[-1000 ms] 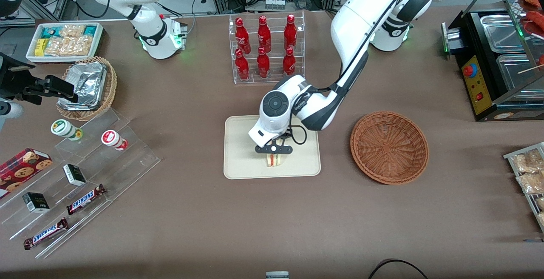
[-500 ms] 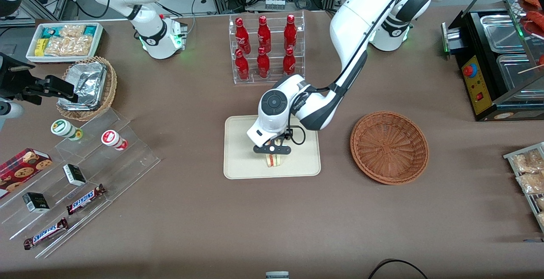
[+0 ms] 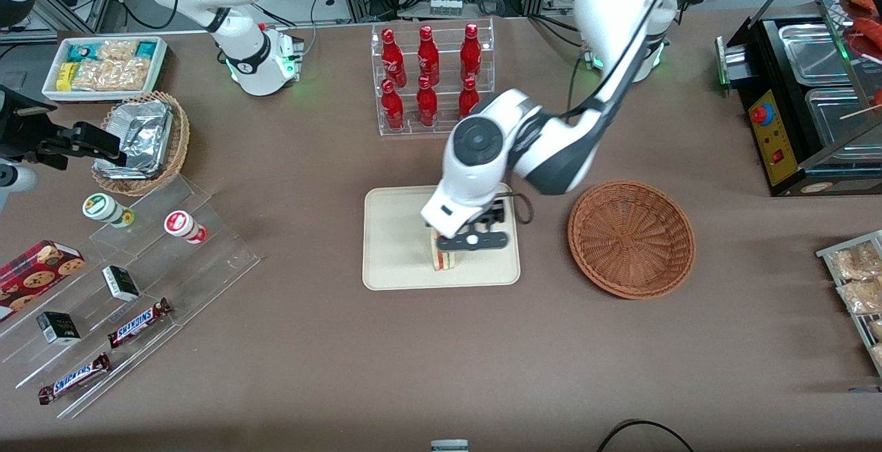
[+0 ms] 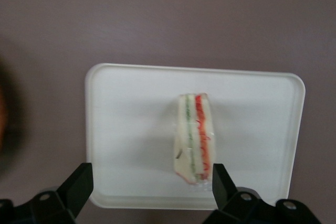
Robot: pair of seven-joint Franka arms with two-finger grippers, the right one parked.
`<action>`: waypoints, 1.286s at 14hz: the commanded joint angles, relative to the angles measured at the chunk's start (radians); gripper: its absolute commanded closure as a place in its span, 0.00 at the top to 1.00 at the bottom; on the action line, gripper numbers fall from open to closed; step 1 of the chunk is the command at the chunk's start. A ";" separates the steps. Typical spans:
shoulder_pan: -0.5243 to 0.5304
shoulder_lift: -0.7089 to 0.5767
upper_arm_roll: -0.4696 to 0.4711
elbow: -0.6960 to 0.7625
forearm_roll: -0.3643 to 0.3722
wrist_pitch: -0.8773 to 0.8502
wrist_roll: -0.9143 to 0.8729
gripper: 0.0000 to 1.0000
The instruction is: Place sandwich from basket to tray
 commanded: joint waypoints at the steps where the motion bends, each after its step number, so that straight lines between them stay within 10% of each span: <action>1: 0.087 -0.123 -0.003 -0.035 0.007 -0.102 -0.023 1.00; 18: 0.569 -0.527 -0.003 -0.220 -0.046 -0.388 0.728 1.00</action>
